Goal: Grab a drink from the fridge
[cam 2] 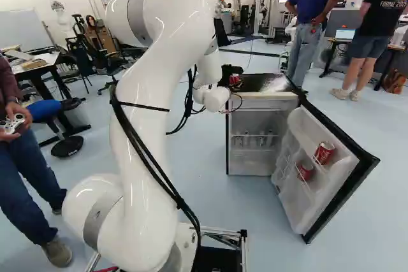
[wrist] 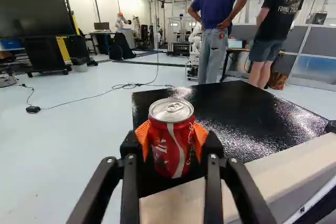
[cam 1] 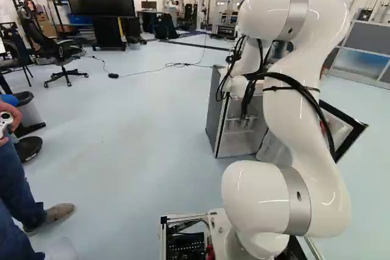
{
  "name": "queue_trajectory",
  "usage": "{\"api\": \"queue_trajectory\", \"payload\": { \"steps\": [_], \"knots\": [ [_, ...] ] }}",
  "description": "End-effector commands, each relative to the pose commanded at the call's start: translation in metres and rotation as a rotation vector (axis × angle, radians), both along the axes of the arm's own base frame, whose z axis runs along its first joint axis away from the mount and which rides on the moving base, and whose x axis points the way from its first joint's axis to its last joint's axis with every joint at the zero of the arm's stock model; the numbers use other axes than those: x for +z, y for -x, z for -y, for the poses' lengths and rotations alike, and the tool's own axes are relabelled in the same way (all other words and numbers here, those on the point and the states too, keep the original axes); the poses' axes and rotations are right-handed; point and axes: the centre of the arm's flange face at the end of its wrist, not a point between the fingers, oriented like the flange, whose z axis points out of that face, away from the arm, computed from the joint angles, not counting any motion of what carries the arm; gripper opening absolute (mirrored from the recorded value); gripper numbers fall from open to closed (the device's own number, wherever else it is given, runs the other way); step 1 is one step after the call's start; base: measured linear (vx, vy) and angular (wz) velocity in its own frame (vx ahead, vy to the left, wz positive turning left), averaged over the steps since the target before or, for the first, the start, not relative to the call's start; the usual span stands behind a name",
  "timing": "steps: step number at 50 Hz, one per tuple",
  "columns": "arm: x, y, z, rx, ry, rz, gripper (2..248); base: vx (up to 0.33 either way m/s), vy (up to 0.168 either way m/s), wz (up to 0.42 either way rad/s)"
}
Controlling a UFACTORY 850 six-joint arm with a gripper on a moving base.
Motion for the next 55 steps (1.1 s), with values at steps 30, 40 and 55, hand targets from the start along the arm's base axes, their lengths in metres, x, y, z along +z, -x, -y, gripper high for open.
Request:
{"api": "queue_trajectory", "payload": {
  "steps": [30, 40, 55],
  "knots": [
    [0.018, 0.024, -0.002, -0.008, 0.001, 0.003, 247, 0.000, 0.000, 0.000],
    [0.032, 0.044, -0.002, -0.017, 0.002, 0.008, 247, 0.000, 0.000, 0.000],
    [0.051, 0.066, 0.013, -0.053, 0.008, 0.026, 247, 0.000, 0.000, 0.000]
  ]
}}
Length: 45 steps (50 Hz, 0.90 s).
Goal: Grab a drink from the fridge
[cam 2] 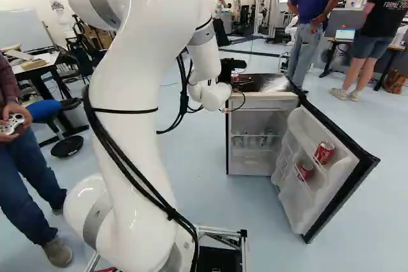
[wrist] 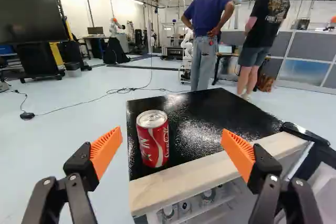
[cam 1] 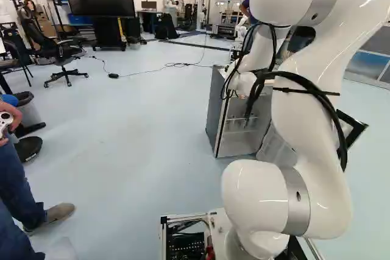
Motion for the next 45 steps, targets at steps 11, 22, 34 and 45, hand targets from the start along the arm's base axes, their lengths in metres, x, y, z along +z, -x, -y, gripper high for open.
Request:
{"api": "queue_trajectory", "payload": {
  "steps": [11, 22, 34, 45],
  "knots": [
    [0.012, 0.007, 0.016, -0.031, 0.007, 0.020, 247, 0.000, 0.000, 0.000],
    [0.024, 0.010, 0.033, -0.061, 0.016, 0.043, 247, 0.000, 0.000, 0.000],
    [0.037, 0.012, 0.052, -0.093, 0.026, 0.068, 247, 0.000, 0.000, 0.000],
    [0.048, 0.013, 0.070, -0.122, 0.035, 0.087, 247, 0.000, 0.000, 0.000]
  ]
}}
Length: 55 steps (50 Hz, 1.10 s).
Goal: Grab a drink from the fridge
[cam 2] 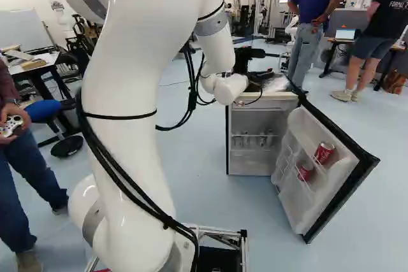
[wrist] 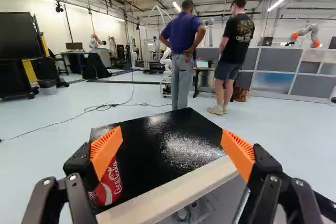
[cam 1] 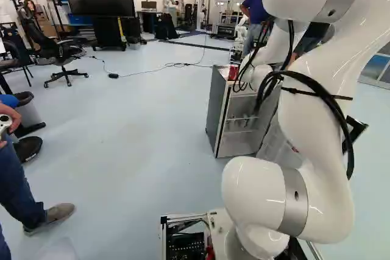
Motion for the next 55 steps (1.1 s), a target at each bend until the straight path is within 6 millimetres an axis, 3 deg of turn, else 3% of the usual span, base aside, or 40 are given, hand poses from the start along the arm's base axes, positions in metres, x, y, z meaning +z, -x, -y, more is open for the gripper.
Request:
{"api": "queue_trajectory", "payload": {
  "steps": [26, 55],
  "knots": [
    [0.021, 0.007, 0.042, -0.069, -0.008, -0.015, 247, 0.000, 0.000, 0.000],
    [0.032, 0.028, 0.087, -0.154, -0.091, -0.155, 247, 0.000, 0.000, 0.000]
  ]
}}
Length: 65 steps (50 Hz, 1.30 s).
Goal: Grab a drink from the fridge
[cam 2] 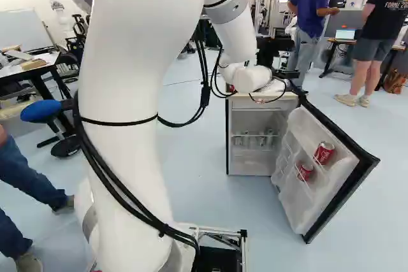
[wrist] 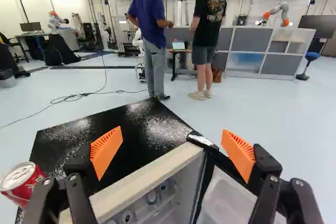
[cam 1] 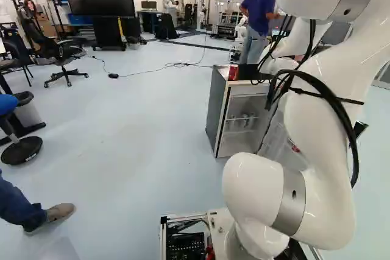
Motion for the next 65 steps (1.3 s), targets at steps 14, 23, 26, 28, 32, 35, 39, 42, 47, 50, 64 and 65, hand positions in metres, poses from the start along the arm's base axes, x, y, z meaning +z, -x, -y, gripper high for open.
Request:
{"api": "queue_trajectory", "payload": {
  "steps": [14, 23, 26, 28, 32, 35, 39, 42, 47, 50, 64, 65],
  "knots": [
    [0.003, 0.013, 0.021, -0.056, -0.079, -0.086, 247, 0.000, 0.000, 0.000],
    [0.004, 0.022, 0.034, -0.092, -0.135, -0.138, 247, 0.000, 0.000, 0.000],
    [0.005, 0.025, 0.038, -0.103, -0.153, -0.155, 247, 0.000, 0.000, 0.000],
    [0.006, 0.028, 0.041, -0.110, -0.166, -0.166, 247, 0.000, 0.000, 0.000],
    [0.007, 0.032, 0.046, -0.125, -0.192, -0.188, 247, 0.000, 0.000, 0.000],
    [0.007, 0.035, 0.050, -0.136, -0.211, -0.204, 247, 0.000, 0.000, 0.000],
    [0.009, 0.040, 0.055, -0.151, -0.238, -0.225, 247, 0.000, 0.000, 0.000],
    [0.010, 0.043, 0.059, -0.161, -0.257, -0.240, 247, 0.000, 0.000, 0.000],
    [0.012, 0.049, 0.065, -0.180, -0.288, -0.259, 247, 0.000, 0.000, 0.000],
    [0.013, 0.052, 0.069, -0.192, -0.305, -0.267, 247, 0.000, 0.000, 0.000],
    [0.023, 0.067, 0.088, -0.253, -0.382, -0.272, 247, 0.000, 0.000, 0.000],
    [0.024, 0.068, 0.090, -0.258, -0.388, -0.272, 247, 0.000, 0.000, 0.000]
  ]
}}
